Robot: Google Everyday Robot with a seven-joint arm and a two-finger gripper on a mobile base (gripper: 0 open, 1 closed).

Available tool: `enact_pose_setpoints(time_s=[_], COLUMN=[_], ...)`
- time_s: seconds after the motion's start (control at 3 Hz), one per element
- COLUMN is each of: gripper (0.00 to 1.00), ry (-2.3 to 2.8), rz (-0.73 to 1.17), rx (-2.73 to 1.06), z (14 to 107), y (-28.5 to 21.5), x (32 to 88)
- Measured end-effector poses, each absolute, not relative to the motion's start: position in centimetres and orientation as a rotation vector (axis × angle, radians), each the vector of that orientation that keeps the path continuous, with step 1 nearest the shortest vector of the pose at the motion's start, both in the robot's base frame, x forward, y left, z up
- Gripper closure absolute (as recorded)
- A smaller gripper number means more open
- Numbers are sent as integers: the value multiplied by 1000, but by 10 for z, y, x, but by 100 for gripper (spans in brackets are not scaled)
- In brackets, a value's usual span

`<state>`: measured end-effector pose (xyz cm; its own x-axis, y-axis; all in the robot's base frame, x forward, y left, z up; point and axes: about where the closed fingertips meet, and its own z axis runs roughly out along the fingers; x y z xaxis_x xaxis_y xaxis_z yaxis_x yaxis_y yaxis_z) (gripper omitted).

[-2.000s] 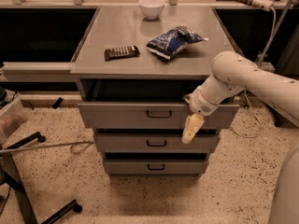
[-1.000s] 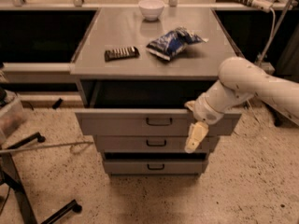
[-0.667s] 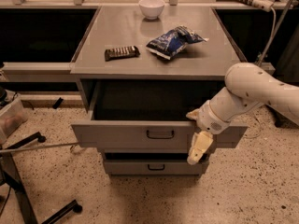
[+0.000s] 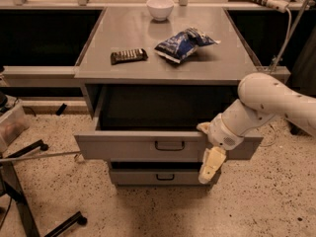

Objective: Open top drawer

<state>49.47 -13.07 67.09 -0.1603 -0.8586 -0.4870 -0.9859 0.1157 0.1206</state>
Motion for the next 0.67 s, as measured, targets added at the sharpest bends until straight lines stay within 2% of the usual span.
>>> enact_pose_setpoints(time_s=[0.33, 0.67], gripper=[0, 0], ry=[2144, 2144], rz=[631, 631], rx=[-1759, -1759], z=[688, 688], y=[-130, -130], x=[449, 449])
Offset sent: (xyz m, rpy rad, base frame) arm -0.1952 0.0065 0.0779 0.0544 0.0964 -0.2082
